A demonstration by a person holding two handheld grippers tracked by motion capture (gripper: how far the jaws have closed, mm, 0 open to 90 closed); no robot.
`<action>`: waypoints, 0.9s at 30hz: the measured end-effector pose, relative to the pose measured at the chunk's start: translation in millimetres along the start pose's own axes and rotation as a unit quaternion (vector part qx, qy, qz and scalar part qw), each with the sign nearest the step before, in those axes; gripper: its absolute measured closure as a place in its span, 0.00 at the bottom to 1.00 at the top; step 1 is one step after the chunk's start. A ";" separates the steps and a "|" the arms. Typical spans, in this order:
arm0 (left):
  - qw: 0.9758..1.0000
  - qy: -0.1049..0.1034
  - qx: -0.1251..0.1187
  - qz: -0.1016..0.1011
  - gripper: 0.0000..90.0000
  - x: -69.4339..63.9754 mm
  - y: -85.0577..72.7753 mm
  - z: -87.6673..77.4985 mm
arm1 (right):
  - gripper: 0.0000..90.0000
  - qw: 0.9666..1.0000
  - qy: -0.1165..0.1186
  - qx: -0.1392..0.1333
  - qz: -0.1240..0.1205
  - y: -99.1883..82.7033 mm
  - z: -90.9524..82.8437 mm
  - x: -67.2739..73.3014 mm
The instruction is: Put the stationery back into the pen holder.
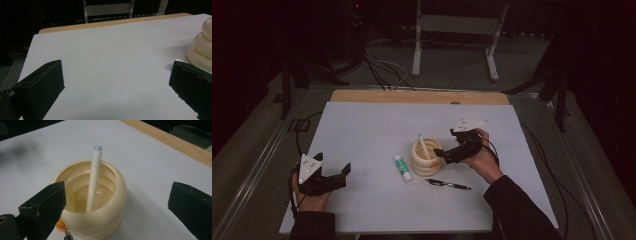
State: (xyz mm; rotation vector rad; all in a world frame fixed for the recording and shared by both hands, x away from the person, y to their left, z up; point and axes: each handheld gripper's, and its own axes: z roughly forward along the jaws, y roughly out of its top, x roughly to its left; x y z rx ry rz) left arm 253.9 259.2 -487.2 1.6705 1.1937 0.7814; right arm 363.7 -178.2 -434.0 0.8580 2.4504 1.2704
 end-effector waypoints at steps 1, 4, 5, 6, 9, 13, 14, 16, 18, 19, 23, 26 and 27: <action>1.000 0.000 0.001 0.001 0.00 0.0 0.0 0.1 | 0.02 1.000 -0.001 0.002 -0.001 -0.6 -0.9 -0.5; 1.000 0.000 0.001 0.000 0.00 -0.2 -0.1 0.1 | 0.02 1.000 -0.002 0.007 -0.003 -2.4 -3.1 -1.5; 1.000 0.000 0.001 0.000 0.00 -0.2 -0.1 0.3 | 0.02 1.000 -0.002 0.008 -0.004 -3.1 -4.0 -1.8; 1.000 0.000 0.001 0.000 0.00 -0.3 -0.2 0.4 | 0.02 1.000 -0.003 0.009 -0.004 -3.8 -4.7 -2.1; 1.000 -0.001 0.001 0.001 0.00 -0.5 -0.3 0.7 | 0.02 1.000 -0.004 0.014 -0.003 -6.6 -7.2 -3.0; 1.000 -0.001 0.002 0.001 0.00 -0.6 -0.4 0.7 | 0.02 1.000 -0.005 0.019 -0.002 -10.0 -10.3 -4.5; 1.000 -0.001 0.002 0.001 0.00 -0.5 -0.4 0.7 | 0.02 1.000 -0.005 0.019 -0.001 -10.4 -11.3 -5.0; 1.000 -0.001 0.002 0.000 0.00 -0.4 -0.5 0.7 | 0.02 1.000 -0.006 0.019 -0.002 -11.3 -13.1 -5.6; 1.000 -0.001 0.002 0.000 0.00 -0.4 -0.5 0.7 | 0.02 1.000 -0.007 0.022 -0.003 -12.4 -14.7 -5.9; 1.000 -0.001 0.002 0.000 0.00 -0.4 -0.5 0.7 | 0.02 1.000 -0.007 0.023 -0.003 -13.0 -15.3 -6.0; 1.000 -0.001 0.002 0.000 0.00 -0.5 -0.5 0.8 | 0.02 1.000 -0.007 0.028 -0.004 -15.5 -18.0 -6.6; 1.000 -0.002 0.003 0.000 0.00 -0.6 -0.5 1.0 | 0.02 0.999 -0.008 0.032 -0.006 -18.1 -19.5 -6.5; 1.000 -0.002 0.003 0.000 0.00 -0.7 -0.6 1.0 | 0.02 0.999 -0.010 0.035 -0.007 -19.2 -20.0 -6.4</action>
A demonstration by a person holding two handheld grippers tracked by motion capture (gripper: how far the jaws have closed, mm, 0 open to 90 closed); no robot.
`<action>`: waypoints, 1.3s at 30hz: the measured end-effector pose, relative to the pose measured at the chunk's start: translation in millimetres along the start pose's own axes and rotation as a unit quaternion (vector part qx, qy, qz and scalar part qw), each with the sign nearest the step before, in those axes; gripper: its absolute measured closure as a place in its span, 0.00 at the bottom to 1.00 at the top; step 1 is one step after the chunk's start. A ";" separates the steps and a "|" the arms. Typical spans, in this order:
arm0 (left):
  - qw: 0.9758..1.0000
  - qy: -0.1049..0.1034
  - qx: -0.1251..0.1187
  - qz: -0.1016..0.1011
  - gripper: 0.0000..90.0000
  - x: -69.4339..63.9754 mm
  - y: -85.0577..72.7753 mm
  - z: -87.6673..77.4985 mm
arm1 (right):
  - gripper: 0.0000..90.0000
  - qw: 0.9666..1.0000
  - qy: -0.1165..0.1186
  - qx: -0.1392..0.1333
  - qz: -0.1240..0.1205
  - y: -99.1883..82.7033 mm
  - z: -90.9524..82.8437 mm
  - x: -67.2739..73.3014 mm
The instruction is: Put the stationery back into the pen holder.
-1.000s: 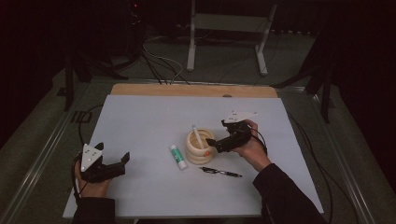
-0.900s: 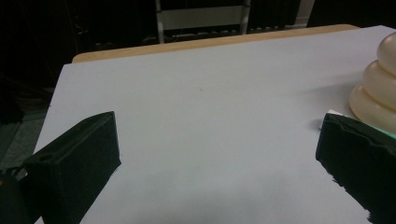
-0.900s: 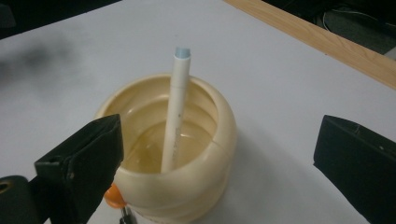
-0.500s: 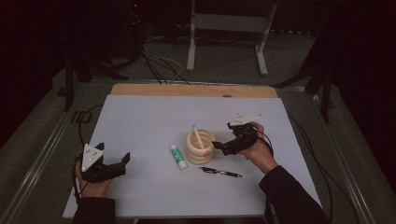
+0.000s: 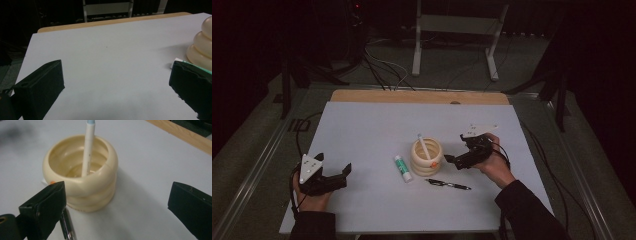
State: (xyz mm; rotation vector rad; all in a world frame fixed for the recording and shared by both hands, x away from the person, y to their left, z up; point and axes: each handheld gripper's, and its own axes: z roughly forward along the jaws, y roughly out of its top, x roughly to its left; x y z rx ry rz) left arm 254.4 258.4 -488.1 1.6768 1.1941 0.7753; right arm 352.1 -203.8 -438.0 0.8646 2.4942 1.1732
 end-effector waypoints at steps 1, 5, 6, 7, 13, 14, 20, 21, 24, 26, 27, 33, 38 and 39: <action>1.000 0.000 0.000 0.000 0.00 0.0 0.0 0.0 | 0.02 1.000 -0.001 0.003 -0.002 -1.2 -0.5 -0.1; 1.000 0.000 0.000 0.000 0.00 -0.1 0.0 0.0 | 0.02 1.000 -0.002 0.008 -0.002 -4.8 -3.4 -0.7; 1.000 0.000 0.000 0.000 0.00 -0.2 0.0 0.0 | 0.02 1.000 -0.003 0.008 -0.003 -5.5 -4.1 -1.0; 1.000 0.000 0.000 0.001 0.00 -0.3 0.0 0.1 | 0.02 1.000 -0.004 0.009 -0.003 -6.2 -4.8 -0.9; 1.000 -0.001 0.000 0.000 0.00 -0.6 -0.1 0.2 | 0.02 1.000 -0.008 0.017 -0.006 -12.4 -7.5 -1.1; 1.000 -0.001 0.000 0.000 0.00 -0.5 -0.1 0.2 | 0.02 1.000 -0.008 0.018 -0.007 -13.7 -7.8 -1.5; 1.000 -0.001 0.000 0.000 0.00 -0.7 -0.1 0.3 | 0.02 1.000 -0.007 0.027 -0.010 -20.2 -10.2 -0.4; 1.000 -0.001 0.001 0.000 0.00 -0.8 -0.1 0.3 | 0.02 0.999 -0.008 0.029 -0.011 -21.4 -10.6 -0.4; 1.000 -0.002 0.001 0.000 0.00 -1.0 -0.1 0.5 | 0.02 0.999 -0.008 0.033 -0.011 -25.4 -11.4 -0.2; 1.000 -0.002 0.001 0.001 0.00 -1.1 -0.2 0.6 | 0.02 0.999 -0.007 0.037 -0.011 -29.5 -11.2 0.4; 1.000 -0.001 0.001 0.001 0.00 -1.1 -0.2 0.6 | 0.02 0.999 -0.006 0.041 -0.012 -31.8 -10.9 0.9; 1.000 -0.001 0.001 0.001 0.00 -1.5 -0.2 0.6 | 0.03 0.999 -0.004 0.050 -0.015 -39.8 -11.7 2.9; 1.000 -0.001 0.001 0.001 0.00 -1.4 -0.2 0.5 | 0.04 0.998 -0.002 0.059 -0.016 -48.1 -14.3 5.3; 1.000 -0.001 0.001 0.001 0.00 -1.5 -0.2 0.6 | 0.04 0.998 -0.002 0.059 -0.016 -49.1 -14.8 5.6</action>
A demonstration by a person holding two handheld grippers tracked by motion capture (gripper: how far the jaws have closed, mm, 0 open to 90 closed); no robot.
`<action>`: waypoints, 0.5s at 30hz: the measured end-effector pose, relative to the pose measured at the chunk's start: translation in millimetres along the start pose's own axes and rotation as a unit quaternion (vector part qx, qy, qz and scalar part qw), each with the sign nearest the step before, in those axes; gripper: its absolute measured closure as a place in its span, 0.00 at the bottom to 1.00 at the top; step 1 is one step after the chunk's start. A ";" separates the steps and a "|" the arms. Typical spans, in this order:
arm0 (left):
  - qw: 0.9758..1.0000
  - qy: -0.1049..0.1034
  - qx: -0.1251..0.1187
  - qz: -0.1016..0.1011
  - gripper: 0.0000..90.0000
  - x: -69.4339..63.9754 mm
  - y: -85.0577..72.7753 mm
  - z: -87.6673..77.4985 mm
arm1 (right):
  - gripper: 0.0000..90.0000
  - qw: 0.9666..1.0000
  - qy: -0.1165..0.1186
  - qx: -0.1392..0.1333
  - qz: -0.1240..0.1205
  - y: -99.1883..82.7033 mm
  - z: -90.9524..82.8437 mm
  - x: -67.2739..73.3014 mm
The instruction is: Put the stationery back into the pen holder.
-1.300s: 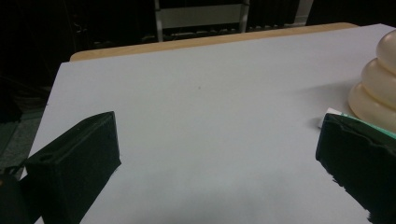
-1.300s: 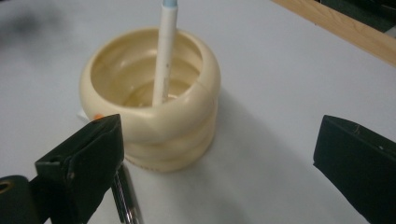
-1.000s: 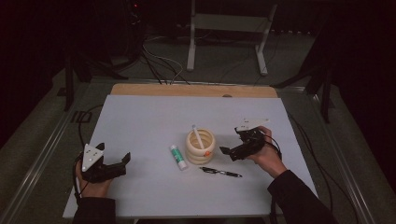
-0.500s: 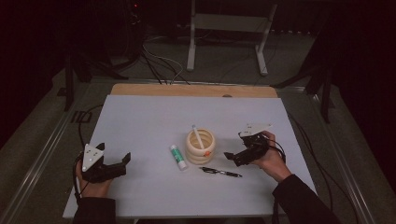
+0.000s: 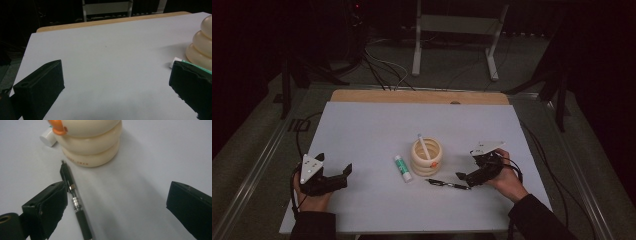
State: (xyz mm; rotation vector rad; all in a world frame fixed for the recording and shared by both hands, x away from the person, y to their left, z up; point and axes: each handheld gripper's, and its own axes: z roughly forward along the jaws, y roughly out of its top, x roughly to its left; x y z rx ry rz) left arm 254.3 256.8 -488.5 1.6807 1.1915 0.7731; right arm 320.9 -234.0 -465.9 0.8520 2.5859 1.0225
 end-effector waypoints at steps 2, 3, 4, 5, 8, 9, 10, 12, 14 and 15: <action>1.000 0.000 0.001 0.000 0.00 -0.1 0.0 0.1 | 0.05 1.000 0.002 0.001 0.002 -2.6 -0.8 1.2; 1.000 0.000 0.001 0.001 0.00 -0.2 0.0 0.2 | 0.05 1.000 0.003 0.003 0.002 -3.9 -0.9 1.7; 1.000 -0.001 0.001 0.001 0.00 -0.3 0.0 0.3 | 0.06 1.000 0.005 0.005 0.004 -5.4 -0.6 2.3; 1.000 -0.001 0.001 0.001 0.00 -0.3 0.0 0.4 | 0.06 1.000 0.006 0.006 0.004 -6.5 -0.2 2.7; 1.000 -0.001 0.001 0.001 0.00 -0.4 0.0 0.4 | 0.07 1.000 0.008 0.010 0.005 -10.3 1.6 4.4; 1.000 -0.001 0.001 0.001 0.00 -0.4 0.0 0.4 | 0.08 1.000 0.010 0.014 0.006 -12.2 2.6 4.8; 1.000 -0.001 0.002 0.001 0.00 -0.3 -0.1 0.5 | 0.08 1.000 0.011 0.018 0.008 -14.0 3.5 5.1; 1.000 -0.001 0.002 0.001 0.00 -0.5 -0.1 0.8 | 0.11 1.000 0.014 0.019 0.009 -16.8 4.5 5.5; 1.000 -0.001 0.002 0.002 0.00 -0.8 -0.1 1.0 | 0.14 1.000 0.014 0.023 0.009 -18.1 4.8 6.2; 1.000 -0.001 0.002 0.002 0.00 -0.8 -0.1 1.0 | 0.16 1.000 0.017 0.023 0.010 -18.5 4.6 6.6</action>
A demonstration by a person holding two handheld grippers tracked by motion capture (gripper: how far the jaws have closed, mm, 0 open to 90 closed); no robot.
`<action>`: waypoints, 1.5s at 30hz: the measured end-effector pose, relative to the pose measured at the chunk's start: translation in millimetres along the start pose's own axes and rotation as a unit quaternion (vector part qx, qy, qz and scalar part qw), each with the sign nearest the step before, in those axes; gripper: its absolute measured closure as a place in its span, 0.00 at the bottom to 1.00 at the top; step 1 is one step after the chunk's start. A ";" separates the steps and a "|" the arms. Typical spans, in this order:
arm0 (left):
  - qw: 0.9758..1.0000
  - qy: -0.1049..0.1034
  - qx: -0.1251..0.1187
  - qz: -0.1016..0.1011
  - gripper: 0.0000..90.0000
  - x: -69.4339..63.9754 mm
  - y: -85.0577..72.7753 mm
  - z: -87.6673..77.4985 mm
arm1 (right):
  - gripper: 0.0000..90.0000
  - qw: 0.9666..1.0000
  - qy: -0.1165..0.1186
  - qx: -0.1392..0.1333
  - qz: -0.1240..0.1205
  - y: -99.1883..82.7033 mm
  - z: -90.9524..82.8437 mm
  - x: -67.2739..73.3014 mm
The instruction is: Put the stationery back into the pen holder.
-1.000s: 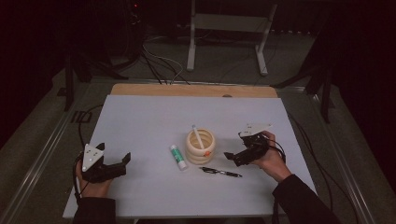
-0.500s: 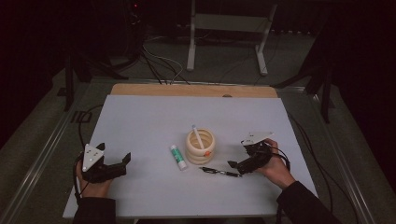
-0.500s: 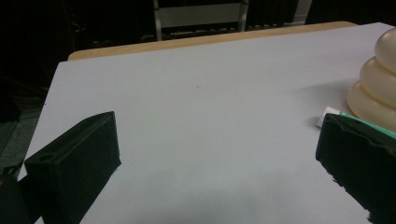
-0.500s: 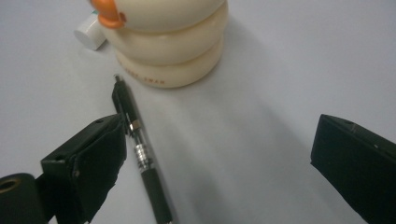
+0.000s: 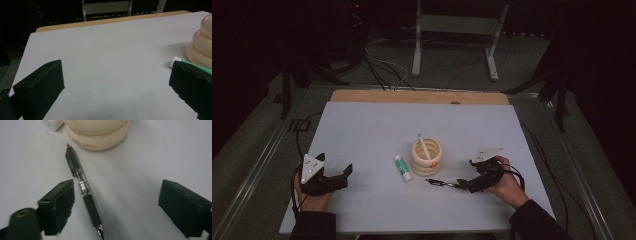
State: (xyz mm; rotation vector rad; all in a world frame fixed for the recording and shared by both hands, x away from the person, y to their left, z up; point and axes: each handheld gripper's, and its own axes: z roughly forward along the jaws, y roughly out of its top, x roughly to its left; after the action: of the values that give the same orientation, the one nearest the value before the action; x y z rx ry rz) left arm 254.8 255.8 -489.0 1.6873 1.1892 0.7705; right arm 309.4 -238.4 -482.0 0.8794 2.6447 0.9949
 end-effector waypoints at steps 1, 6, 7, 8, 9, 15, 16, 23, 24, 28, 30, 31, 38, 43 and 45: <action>1.000 0.000 0.000 0.000 0.00 0.0 0.0 0.0 | 0.18 1.000 0.001 0.000 -0.002 -0.4 0.1 0.5; 1.000 0.000 0.000 0.000 0.00 -0.1 0.0 0.0 | 0.25 1.000 0.007 0.007 -0.014 -2.0 0.8 4.6; 1.000 0.000 0.000 0.000 0.00 -0.1 0.0 -0.1 | 0.27 1.000 0.007 0.009 -0.016 -2.6 0.9 5.1; 1.000 0.000 0.000 0.000 0.00 0.0 0.0 -0.1 | 0.28 1.000 0.009 0.008 -0.015 -3.5 0.9 5.7; 1.000 0.000 0.000 0.000 0.00 0.2 -0.1 -0.1 | 0.30 1.000 0.010 0.008 -0.017 -4.0 0.7 5.9; 1.000 0.000 0.000 0.000 0.00 -0.1 0.0 0.0 | 0.42 0.999 0.014 0.017 -0.024 -9.6 2.6 7.9; 1.000 -0.001 -0.001 0.000 0.00 -0.1 0.0 -0.2 | 0.44 0.999 0.014 0.018 -0.027 -10.8 3.4 8.2; 1.000 -0.001 0.000 0.000 0.00 -0.4 -0.1 0.2 | 0.67 0.999 0.029 0.033 -0.030 -23.3 11.9 8.8; 1.000 -0.001 0.000 0.000 0.00 -0.5 -0.1 0.3 | 0.71 0.998 0.030 0.037 -0.032 -23.7 13.0 9.4; 1.000 0.000 0.000 -0.001 0.00 0.2 -0.1 -0.4 | 0.84 0.997 0.046 0.048 -0.049 -24.9 15.5 12.0; 1.000 -0.001 0.000 -0.001 0.00 0.3 -0.1 -0.4 | 0.87 0.996 0.047 0.051 -0.053 -24.6 15.1 13.5; 1.000 -0.001 0.000 -0.001 0.00 0.2 -0.1 -0.4 | 0.87 0.996 0.047 0.050 -0.059 -24.7 15.1 13.3; 1.000 0.000 0.000 -0.001 0.00 0.3 -0.1 -0.1 | 0.90 0.994 0.068 0.042 -0.080 -24.9 11.2 17.1; 1.000 0.000 0.000 -0.001 0.00 0.5 -0.1 -0.4 | 0.90 0.993 0.077 0.035 -0.084 -24.9 9.5 17.6; 1.000 0.001 0.000 -0.002 0.00 0.5 -0.2 -0.4 | 0.90 0.993 0.080 0.032 -0.086 -24.5 8.0 19.4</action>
State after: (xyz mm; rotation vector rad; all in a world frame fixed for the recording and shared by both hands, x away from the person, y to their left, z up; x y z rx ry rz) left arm 254.6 256.5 -489.0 1.6841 1.1936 0.7694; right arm 285.2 -237.4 -503.3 0.5927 2.8436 0.9799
